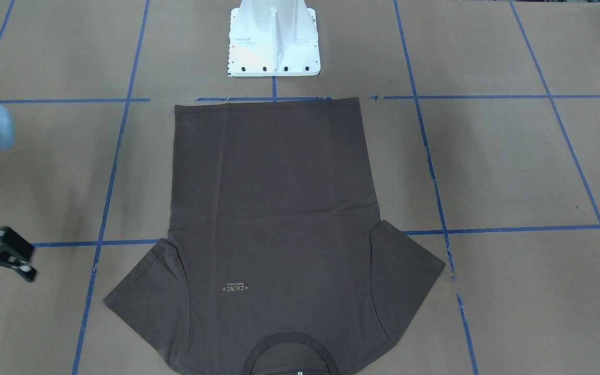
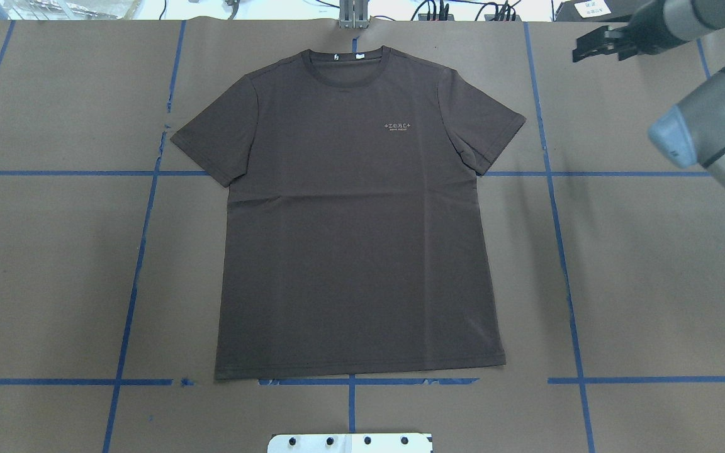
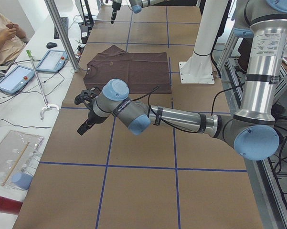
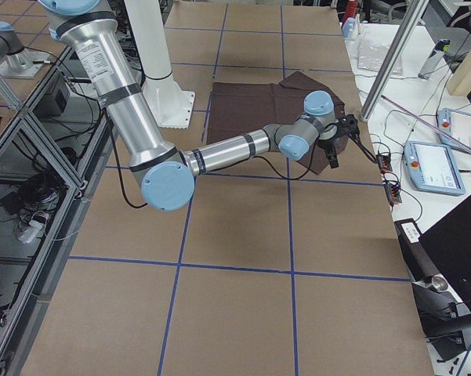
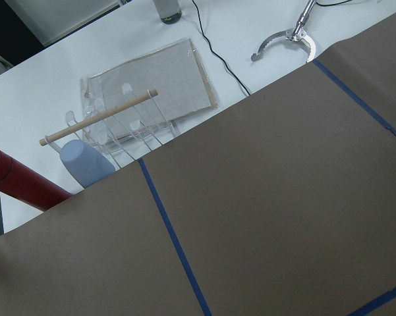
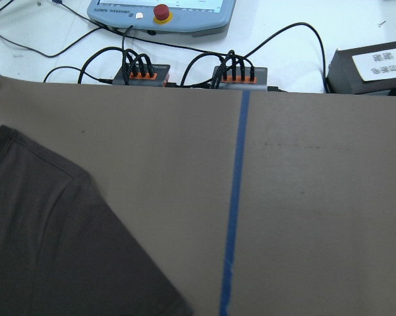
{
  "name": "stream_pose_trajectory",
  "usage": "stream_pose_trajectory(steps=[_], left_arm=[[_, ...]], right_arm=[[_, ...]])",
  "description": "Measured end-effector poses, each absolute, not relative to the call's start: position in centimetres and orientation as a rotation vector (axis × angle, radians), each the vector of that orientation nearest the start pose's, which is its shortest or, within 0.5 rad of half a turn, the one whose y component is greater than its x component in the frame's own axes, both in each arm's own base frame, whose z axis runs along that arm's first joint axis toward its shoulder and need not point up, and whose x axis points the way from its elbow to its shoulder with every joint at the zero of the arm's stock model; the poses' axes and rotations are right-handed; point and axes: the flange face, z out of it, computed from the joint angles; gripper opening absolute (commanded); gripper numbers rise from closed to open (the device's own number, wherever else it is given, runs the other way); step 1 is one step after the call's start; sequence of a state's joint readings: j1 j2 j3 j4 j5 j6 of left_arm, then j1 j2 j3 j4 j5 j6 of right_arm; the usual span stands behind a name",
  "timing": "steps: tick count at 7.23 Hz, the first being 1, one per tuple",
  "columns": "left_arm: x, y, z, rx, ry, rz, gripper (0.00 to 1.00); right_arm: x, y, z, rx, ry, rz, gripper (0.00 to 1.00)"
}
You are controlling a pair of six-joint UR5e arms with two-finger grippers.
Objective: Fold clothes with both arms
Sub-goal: 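Move the right gripper toward the shirt sleeve farthest from the left arm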
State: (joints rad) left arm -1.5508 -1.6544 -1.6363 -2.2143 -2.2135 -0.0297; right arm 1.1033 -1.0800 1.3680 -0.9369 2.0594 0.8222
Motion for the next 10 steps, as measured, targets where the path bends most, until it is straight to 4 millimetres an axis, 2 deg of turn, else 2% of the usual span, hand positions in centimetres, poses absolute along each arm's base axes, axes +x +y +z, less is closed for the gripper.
stream_pose_trajectory(steps=[1,2,4,6,10], left_arm=[[-6.3,-55.1,51.2,0.751,0.627,0.245,1.00],[-6.3,-55.1,51.2,0.753,0.627,0.245,1.00],[-6.3,-55.1,51.1,0.754,0.628,0.246,1.00],[-6.3,-54.9,51.2,0.753,0.629,0.246,1.00],[-6.2,-54.5,51.5,0.747,0.643,0.251,1.00]], right_arm=[[-28.1,-67.6,39.8,0.440,-0.912,0.152,0.78],[-30.9,-67.5,40.4,0.429,-0.910,0.177,0.74],[-34.7,-66.8,42.6,0.416,-0.879,0.185,0.70],[-37.2,-65.9,44.0,0.418,-0.877,0.194,0.67],[-39.0,-65.2,45.4,0.430,-0.864,0.212,0.67]])
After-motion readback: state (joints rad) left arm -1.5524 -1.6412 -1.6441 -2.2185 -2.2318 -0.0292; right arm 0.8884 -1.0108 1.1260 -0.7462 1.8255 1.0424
